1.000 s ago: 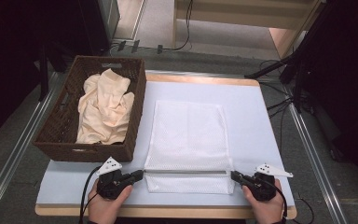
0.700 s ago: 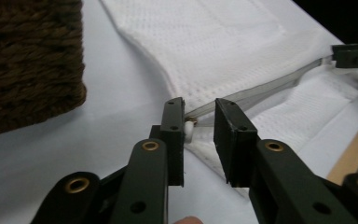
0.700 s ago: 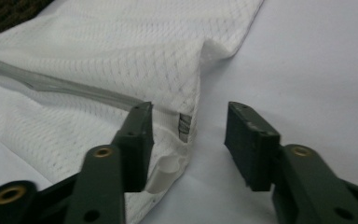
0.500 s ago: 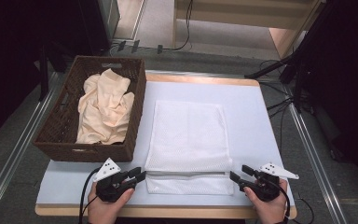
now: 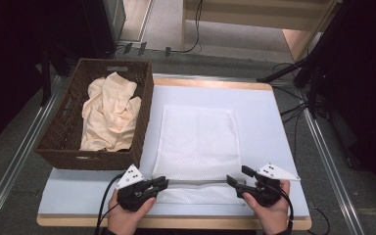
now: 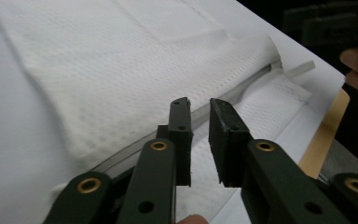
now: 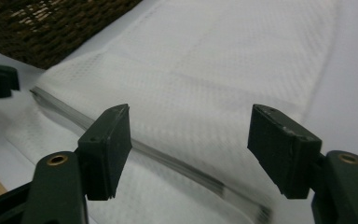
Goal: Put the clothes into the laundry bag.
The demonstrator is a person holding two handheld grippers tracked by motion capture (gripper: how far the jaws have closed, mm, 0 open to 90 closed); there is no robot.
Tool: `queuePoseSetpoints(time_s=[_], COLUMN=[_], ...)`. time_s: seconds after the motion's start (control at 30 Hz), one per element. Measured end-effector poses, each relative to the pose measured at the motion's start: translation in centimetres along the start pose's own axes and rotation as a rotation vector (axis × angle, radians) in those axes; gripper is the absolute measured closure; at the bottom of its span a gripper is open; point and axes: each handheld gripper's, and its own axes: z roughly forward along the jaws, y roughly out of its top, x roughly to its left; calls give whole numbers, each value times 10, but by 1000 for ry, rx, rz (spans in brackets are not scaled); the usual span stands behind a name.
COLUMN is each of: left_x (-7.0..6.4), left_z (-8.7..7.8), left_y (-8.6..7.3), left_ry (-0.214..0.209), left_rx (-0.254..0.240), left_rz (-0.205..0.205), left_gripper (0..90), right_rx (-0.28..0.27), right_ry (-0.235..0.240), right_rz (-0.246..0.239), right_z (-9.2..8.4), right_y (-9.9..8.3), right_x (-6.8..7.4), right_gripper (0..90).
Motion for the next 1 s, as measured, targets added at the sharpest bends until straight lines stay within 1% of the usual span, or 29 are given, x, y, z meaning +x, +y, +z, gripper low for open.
queuePoseSetpoints(time_s=[0.03, 0.1, 0.13, 0.2, 0.23, 0.27, 0.3, 0.33, 0.37, 0.4, 0.43, 0.47, 0.5, 0.53, 0.57, 0.6, 0.63, 0.67, 0.7, 0.73, 0.77, 0.8, 0.83, 0.87, 0.9, 0.93, 0.97, 1.0], left_x=[-4, -10, -13, -16, -16, -15, -15, -15, -15, -15, -16, -16, -16, -16, -15, -14, -13, -13, -13, -13, -14, -14, -13, -13, -13, -13, -13, -13], left_z=[5, 16, 21, 33, 36, 44, 44, 48, 56, 56, 58, 59, 59, 60, 60, 60, 60, 60, 61, 61, 61, 61, 61, 61, 61, 61, 61, 61], left_y=[1, 2, 3, 4, 4, 2, 2, 0, -4, -4, -5, -5, -4, -5, -5, -5, -5, -5, -4, -4, -4, -4, -4, -4, -5, -5, -5, -5], left_ry=[-7, -26, -33, -43, -43, -47, -47, -52, -50, -50, -38, -33, -32, -16, -24, -28, -36, -36, -40, -44, -45, -46, -56, -56, -64, -70, -70, -71], left_rx=[17, 44, 60, 90, 101, 118, 118, 124, 161, 161, 184, 187, 187, 201, 199, 201, 206, 206, 208, 210, 211, 211, 214, 214, 217, 218, 218, 219], left_rz=[15, 39, 51, 69, 74, 76, 76, 75, 70, 70, 81, 89, 92, 88, 75, 69, 70, 70, 66, 65, 66, 66, 67, 67, 67, 67, 67, 68], left_gripper=[799, 831, 844, 859, 870, 872, 876, 879, 881, 886, 886, 888, 891, 895, 900, 900, 900, 900, 900, 900, 900, 900, 900, 900, 900, 900, 900, 900], right_rx=[0, 25, 48, 95, 123, 134, 135, 150, 173, 173, 189, 195, 201, 207, 214, 219, 223, 223, 222, 230, 227, 227, 211, 211, 198, 166, 166, 157], right_ry=[0, 26, 42, 82, 115, 134, 140, 139, 145, 145, 144, 140, 144, 146, 146, 136, 123, 123, 122, 127, 134, 134, 149, 149, 158, 172, 172, 153], right_rz=[0, -33, -51, -80, -102, -98, -104, -122, -146, -146, -171, -189, -190, -197, -212, -228, -252, -252, -251, -247, -225, -225, -188, -188, -164, -141, -141, -141], right_z=[0, 13, 20, 35, 49, 53, 58, 63, 67, 67, 70, 72, 74, 75, 76, 77, 78, 78, 77, 76, 74, 74, 72, 72, 71, 69, 69, 69], right_y=[0, 7, 9, 12, 12, 10, 8, 6, 3, 3, 1, -1, -2, -3, -4, -5, -8, -8, -8, -8, -6, -6, 0, 0, 4, 11, 11, 15], right_x=[0, 8, 12, 19, 24, 26, 27, 28, 30, 30, 31, 31, 31, 30, 30, 31, 31, 31, 32, 31, 28, 28, 23, 23, 21, 17, 17, 16], right_gripper=[322, 358, 377, 385, 438, 447, 453, 458, 458, 458, 457, 457, 457, 456, 456, 473, 580, 580, 691, 770, 880, 880, 887, 887, 887, 890, 890, 890])
